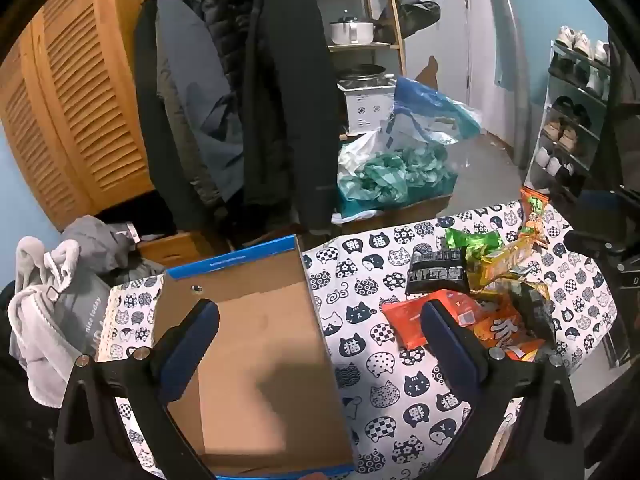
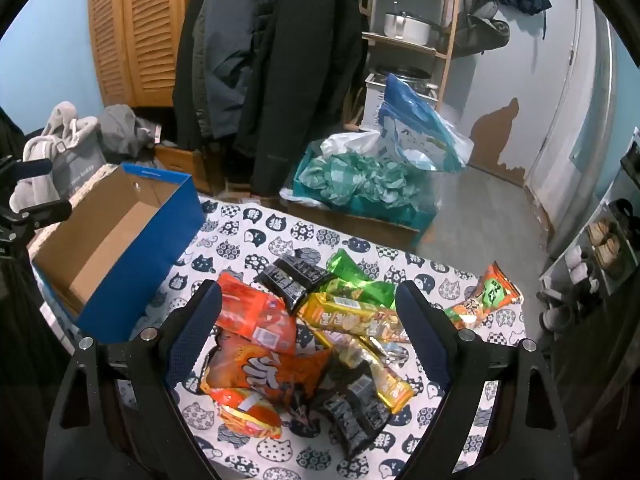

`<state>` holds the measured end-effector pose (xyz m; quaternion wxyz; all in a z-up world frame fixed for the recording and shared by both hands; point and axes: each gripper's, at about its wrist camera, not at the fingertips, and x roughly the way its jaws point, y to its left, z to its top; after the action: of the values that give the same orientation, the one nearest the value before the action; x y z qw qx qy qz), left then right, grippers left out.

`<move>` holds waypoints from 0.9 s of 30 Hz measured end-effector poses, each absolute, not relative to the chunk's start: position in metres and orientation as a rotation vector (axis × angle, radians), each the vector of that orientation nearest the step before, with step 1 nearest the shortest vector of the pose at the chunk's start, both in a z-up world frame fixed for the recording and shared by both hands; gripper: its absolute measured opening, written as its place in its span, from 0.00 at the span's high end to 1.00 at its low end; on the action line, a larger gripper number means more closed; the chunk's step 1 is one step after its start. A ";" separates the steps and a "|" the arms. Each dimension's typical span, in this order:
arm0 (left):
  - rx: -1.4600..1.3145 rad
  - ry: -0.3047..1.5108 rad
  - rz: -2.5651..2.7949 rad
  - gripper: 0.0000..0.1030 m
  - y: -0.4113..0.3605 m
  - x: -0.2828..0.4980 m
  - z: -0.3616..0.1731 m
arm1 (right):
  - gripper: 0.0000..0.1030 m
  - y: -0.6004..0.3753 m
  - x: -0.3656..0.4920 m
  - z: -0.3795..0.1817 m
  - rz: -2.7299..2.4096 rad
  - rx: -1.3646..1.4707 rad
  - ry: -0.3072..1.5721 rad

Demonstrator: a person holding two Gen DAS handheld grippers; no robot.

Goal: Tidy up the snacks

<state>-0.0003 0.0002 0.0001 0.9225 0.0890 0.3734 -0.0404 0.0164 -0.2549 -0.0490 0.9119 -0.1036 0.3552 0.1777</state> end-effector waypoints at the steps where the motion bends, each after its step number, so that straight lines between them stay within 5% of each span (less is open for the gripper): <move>1: 0.182 0.768 -0.084 0.01 0.000 0.000 0.000 | 0.16 -0.255 0.016 -0.049 0.366 -0.213 0.731; 27: 0.188 0.768 -0.101 0.01 -0.003 -0.002 0.000 | 0.16 -0.255 0.016 -0.048 0.363 -0.219 0.735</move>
<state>-0.0022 -0.0026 0.0001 0.9216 0.0918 0.3738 -0.0494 0.0163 -0.2546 -0.0478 0.9113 -0.1065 0.3565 0.1763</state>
